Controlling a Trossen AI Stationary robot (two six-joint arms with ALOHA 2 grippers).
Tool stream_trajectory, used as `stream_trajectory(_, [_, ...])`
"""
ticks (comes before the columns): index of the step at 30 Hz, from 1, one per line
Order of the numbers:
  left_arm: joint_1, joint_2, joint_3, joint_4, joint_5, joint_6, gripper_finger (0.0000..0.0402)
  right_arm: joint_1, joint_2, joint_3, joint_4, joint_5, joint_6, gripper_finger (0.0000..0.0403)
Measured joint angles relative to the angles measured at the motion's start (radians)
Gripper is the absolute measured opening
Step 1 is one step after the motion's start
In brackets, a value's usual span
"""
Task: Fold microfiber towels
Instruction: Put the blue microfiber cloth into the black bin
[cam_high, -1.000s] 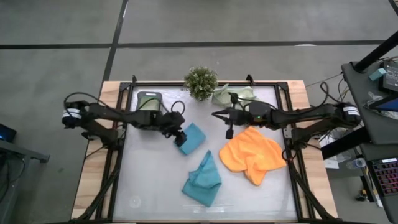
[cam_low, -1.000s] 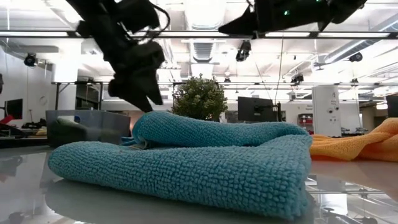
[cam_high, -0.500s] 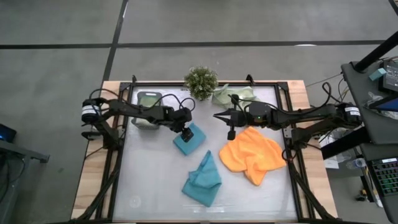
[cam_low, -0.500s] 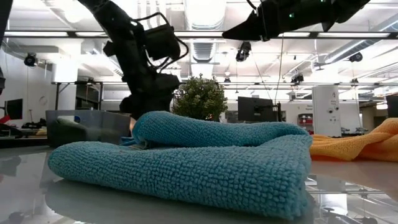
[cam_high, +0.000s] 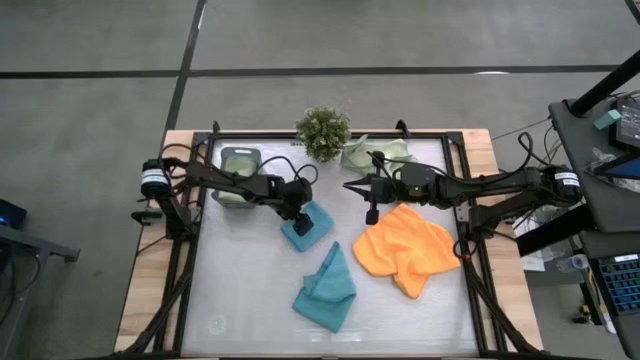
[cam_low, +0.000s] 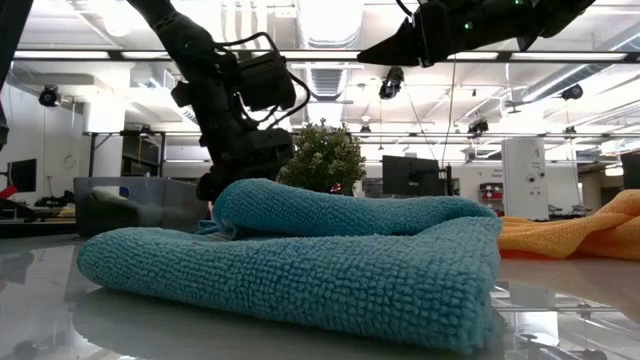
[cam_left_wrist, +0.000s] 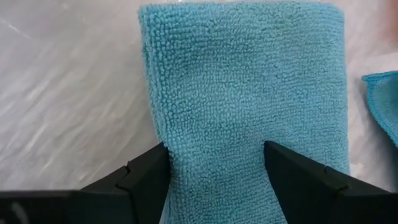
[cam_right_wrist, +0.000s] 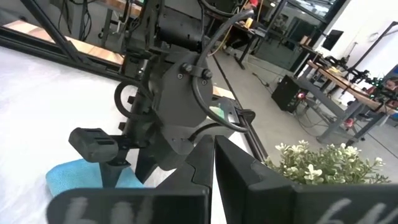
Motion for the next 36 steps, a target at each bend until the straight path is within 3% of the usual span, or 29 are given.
stream_trajectory(5, [-0.024,0.043,-0.001,0.011,-0.011,-0.001,0.0176,0.000,0.000,0.000,0.000,0.000,0.000,0.0009])
stream_trajectory(12, [-0.039,0.050,-0.002,0.015,-0.050,-0.029,0.0035,0.000,0.000,0.000,0.000,0.001,-0.001,0.0009])
stream_trajectory(14, [-0.039,0.033,-0.003,0.018,-0.050,-0.031,0.0013,0.000,0.000,0.000,0.000,0.008,-0.001,0.0009])
stream_trajectory(21, [-0.041,-0.038,-0.001,0.013,-0.081,-0.027,0.0012,0.000,0.000,0.000,0.000,0.008,-0.001,0.0009])
stream_trajectory(26, [-0.041,-0.158,-0.001,-0.024,-0.137,-0.026,0.0008,0.000,0.000,0.000,-0.001,0.009,-0.001,0.0009])
stream_trajectory(36, [-0.019,-0.440,-0.007,-0.303,-0.348,-0.026,0.0007,-0.014,0.000,0.000,-0.003,0.011,0.010,0.0009])
